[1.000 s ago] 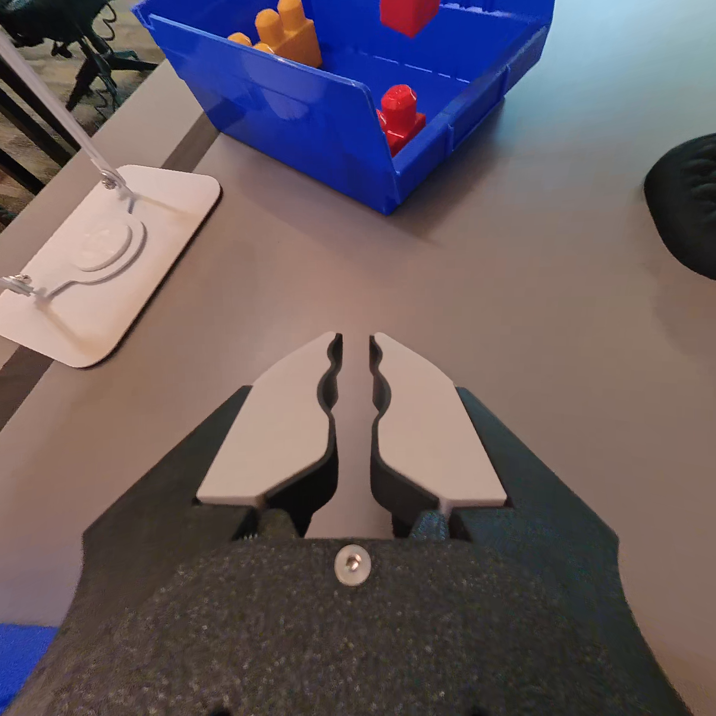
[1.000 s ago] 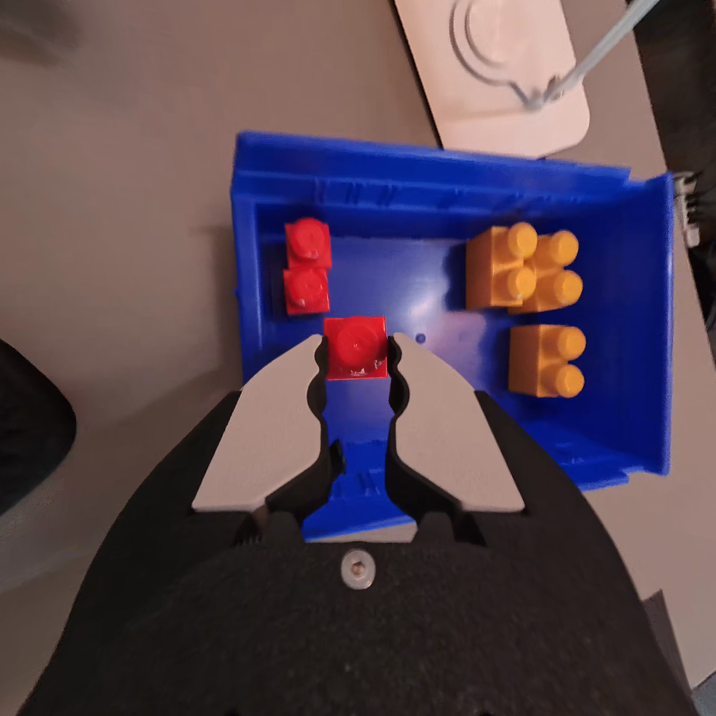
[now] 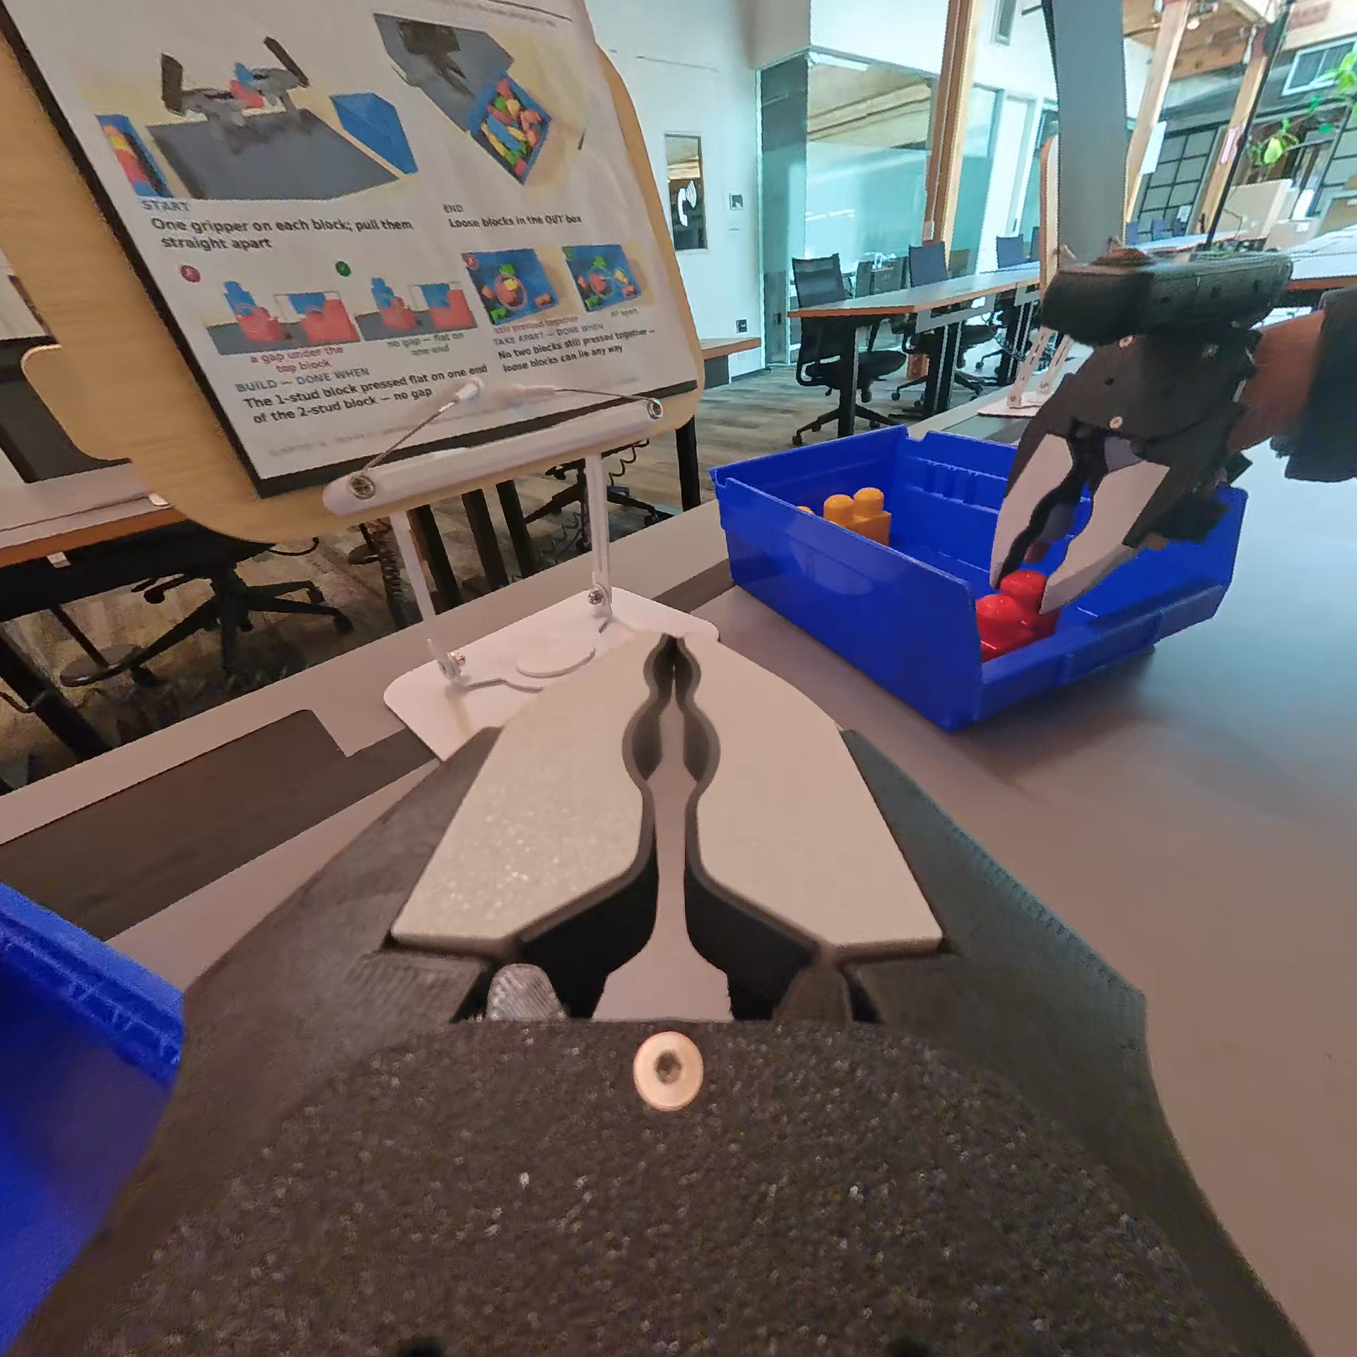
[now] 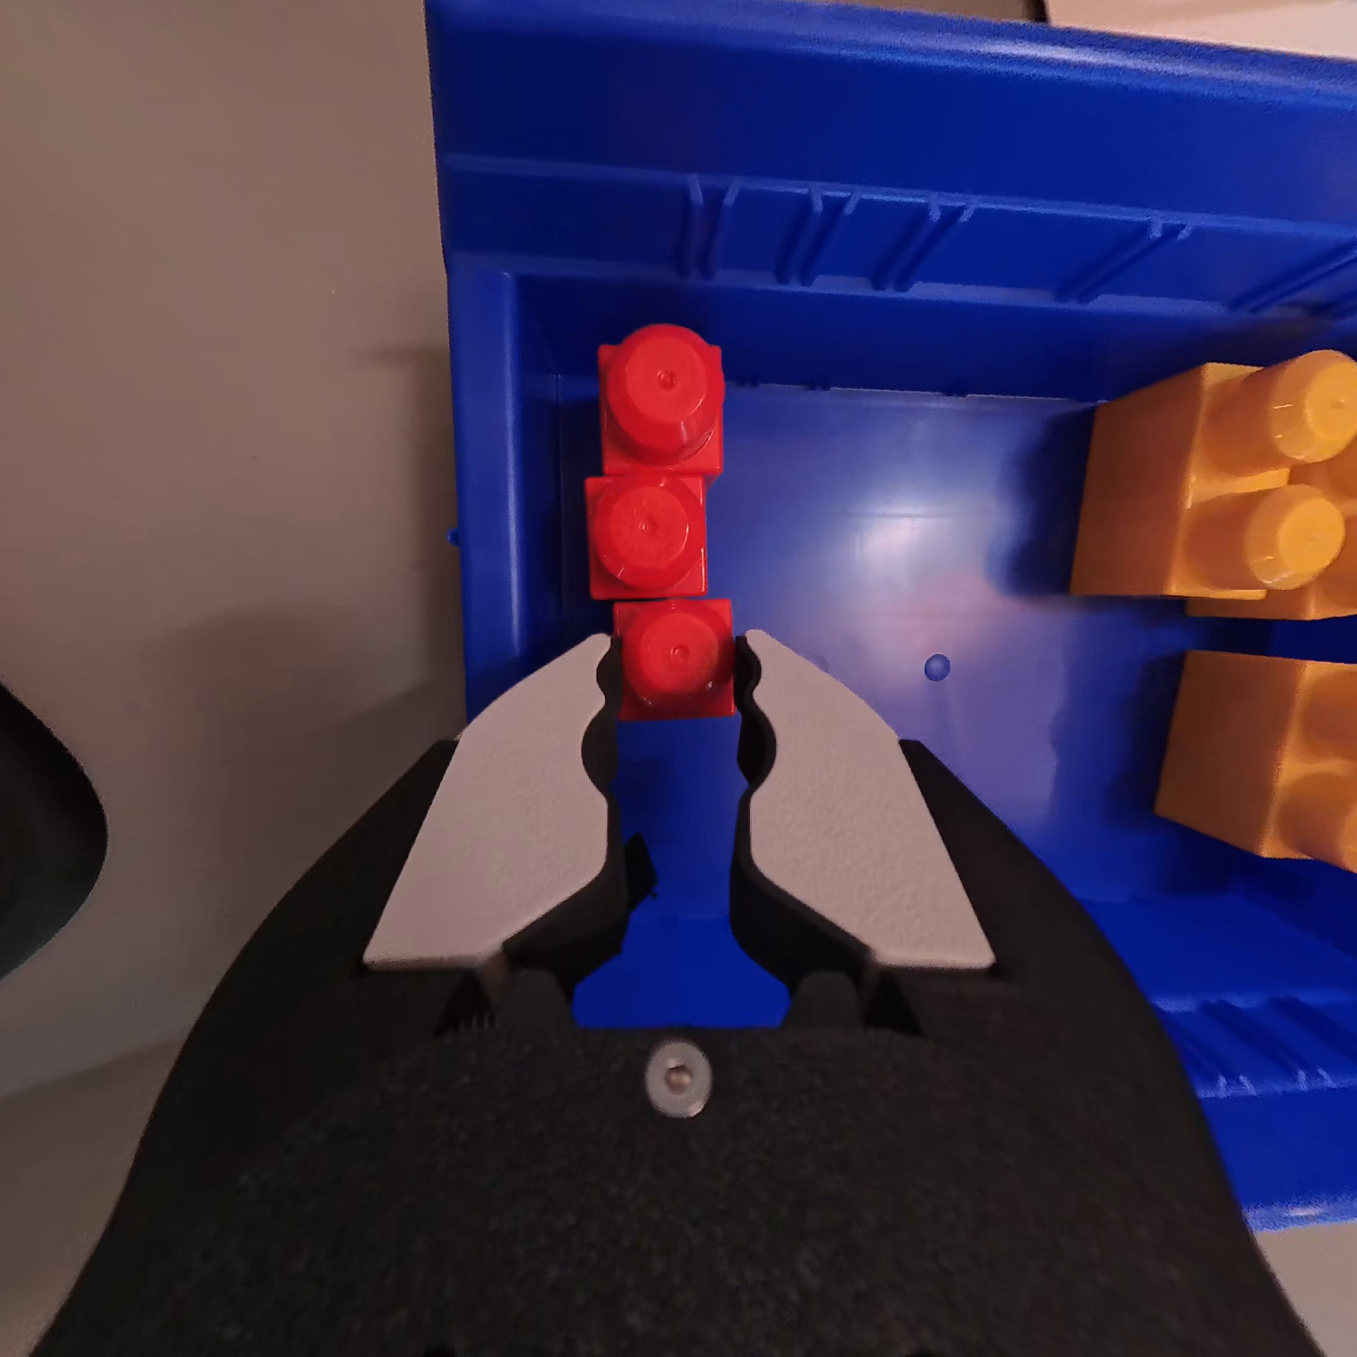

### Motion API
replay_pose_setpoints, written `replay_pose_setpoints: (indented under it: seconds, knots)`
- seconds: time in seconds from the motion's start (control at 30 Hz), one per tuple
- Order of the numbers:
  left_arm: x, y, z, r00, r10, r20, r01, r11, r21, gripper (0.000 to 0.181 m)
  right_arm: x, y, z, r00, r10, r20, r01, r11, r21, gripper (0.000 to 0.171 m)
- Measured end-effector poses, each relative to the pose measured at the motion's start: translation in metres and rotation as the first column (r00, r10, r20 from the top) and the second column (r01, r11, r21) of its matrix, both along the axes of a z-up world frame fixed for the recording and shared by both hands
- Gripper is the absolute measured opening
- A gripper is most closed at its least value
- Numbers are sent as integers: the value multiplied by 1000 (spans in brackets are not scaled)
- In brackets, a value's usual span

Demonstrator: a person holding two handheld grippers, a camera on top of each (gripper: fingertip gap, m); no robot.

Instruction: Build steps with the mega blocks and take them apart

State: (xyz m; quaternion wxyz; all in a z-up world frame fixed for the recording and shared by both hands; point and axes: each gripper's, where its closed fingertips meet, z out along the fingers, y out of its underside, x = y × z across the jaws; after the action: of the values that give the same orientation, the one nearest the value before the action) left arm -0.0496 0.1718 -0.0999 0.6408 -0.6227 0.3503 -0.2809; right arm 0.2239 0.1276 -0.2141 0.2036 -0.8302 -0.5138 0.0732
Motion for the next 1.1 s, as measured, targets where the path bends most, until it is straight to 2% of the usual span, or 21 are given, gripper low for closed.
replay_pose_setpoints:
  seconds: [0.03,0.4,0.47,0.63,0.77,0.87,0.97,1.1]
  knots:
    - [0,0,0,1000,0,2,0,1000,-1,0,0,-1,-2,1000,5,12,-5,1000,-10,29]
    - [-2,2,-1,1000,-1,0,1,1000,-12,0,1,-5,-5,999,16,51,-14,999,-47,31]
    - [-2,2,-1,1000,0,0,0,1000,-12,0,0,-5,1,999,14,48,-12,999,-42,40]
    - [-3,4,-2,1000,4,-1,-4,1000,-15,0,-20,14,58,997,-13,-78,24,990,141,42]
    - [-3,4,-3,1000,9,-10,-9,1000,-9,0,-51,28,114,974,-6,-227,84,938,335,41]
    - [-5,5,-1,1000,17,-6,-17,1000,-3,0,-83,29,153,917,25,-397,168,880,444,40]
    - [-9,7,2,999,43,8,-43,999,12,0,-111,27,186,814,54,-578,299,815,497,37]
    - [-18,12,8,995,94,31,-95,995,36,0,-140,22,197,659,58,-750,448,771,453,31]
